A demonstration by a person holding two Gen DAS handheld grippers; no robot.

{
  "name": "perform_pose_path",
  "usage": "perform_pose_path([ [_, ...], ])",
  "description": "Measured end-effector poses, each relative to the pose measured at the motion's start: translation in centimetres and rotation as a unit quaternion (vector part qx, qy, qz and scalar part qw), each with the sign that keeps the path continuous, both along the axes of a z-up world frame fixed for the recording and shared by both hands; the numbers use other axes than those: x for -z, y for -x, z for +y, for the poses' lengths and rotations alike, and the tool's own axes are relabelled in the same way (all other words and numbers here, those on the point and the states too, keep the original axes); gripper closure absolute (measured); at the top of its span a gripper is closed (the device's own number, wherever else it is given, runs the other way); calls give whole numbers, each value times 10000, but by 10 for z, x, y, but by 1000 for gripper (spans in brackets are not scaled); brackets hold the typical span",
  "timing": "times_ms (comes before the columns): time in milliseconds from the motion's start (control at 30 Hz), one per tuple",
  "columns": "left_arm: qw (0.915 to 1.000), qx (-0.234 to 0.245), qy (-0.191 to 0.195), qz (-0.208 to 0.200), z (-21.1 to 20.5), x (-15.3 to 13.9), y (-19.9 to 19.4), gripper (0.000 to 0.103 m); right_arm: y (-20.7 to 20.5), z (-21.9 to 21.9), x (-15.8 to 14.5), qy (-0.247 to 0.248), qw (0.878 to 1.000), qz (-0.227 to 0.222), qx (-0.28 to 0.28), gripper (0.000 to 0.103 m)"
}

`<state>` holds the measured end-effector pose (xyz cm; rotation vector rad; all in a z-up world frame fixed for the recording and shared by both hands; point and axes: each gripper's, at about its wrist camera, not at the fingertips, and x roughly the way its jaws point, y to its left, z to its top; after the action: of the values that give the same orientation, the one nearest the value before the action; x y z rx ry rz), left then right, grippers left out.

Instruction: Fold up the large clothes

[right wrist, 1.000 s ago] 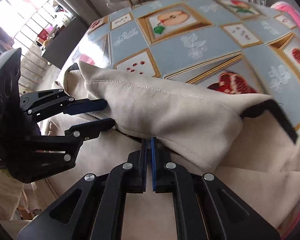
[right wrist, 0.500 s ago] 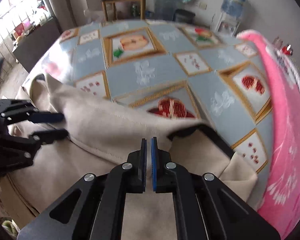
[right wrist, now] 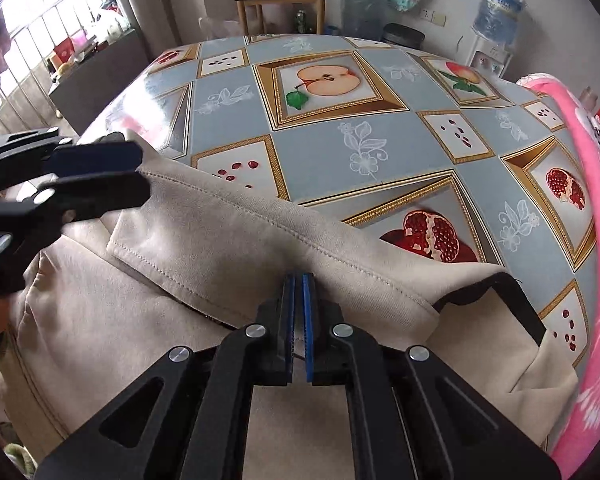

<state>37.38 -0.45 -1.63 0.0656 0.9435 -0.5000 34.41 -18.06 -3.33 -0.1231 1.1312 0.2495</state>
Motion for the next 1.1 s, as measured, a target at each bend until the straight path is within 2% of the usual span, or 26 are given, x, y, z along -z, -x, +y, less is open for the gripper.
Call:
perform_pose_path([
  [67,9995,-34,-236,194,0,16,-6,74,-1,-7,-11,-153,9997,-87,143,99],
  [167,9996,24,-289,-4,2,18,0,74,-12,-27,-20,-130,9979,-280,568,98],
  [233,9993,58,-348,-94,1,20,3,74,-20,-40,-5,-18,9965,-2,841,98],
  [267,9992,83,-370,-126,1,20,4,74,-21,-44,0,-112,9961,17,873,98],
  [367,9989,149,-408,-154,2,20,4,74,-24,-49,-5,-309,9939,101,1058,97],
  [467,9991,226,-328,-132,4,20,3,74,-13,-30,-27,-868,9942,-164,606,97],
  [533,9993,260,-258,-115,6,21,3,74,-9,-12,-32,-1154,9930,-154,201,97],
  [600,9996,246,-126,-56,10,21,1,74,-10,5,-23,-1123,9937,-1,-47,97],
  [667,9999,154,13,37,15,20,-3,74,-13,20,7,-741,9965,342,-193,97],
  [700,9999,99,92,88,17,18,-4,74,-10,22,10,-777,9966,199,-189,97],
  [767,9997,20,236,115,20,12,-3,75,-10,19,11,-873,9957,292,-129,97],
  [833,9993,229,290,14,17,3,7,75,-11,17,13,-931,9951,315,-99,97],
  [933,9971,730,-193,-18,0,6,22,75,-10,19,14,-890,9956,266,-104,97],
  [1000,9918,888,-919,-7,-14,22,29,74,-10,19,14,-915,9954,275,-103,97],
  [1033,9907,914,-1005,-115,-16,25,32,73,-9,20,13,-921,9953,287,-98,97],
  [1100,9923,857,-892,-60,-13,25,31,73,-4,15,4,-980,9947,310,-75,97],
])
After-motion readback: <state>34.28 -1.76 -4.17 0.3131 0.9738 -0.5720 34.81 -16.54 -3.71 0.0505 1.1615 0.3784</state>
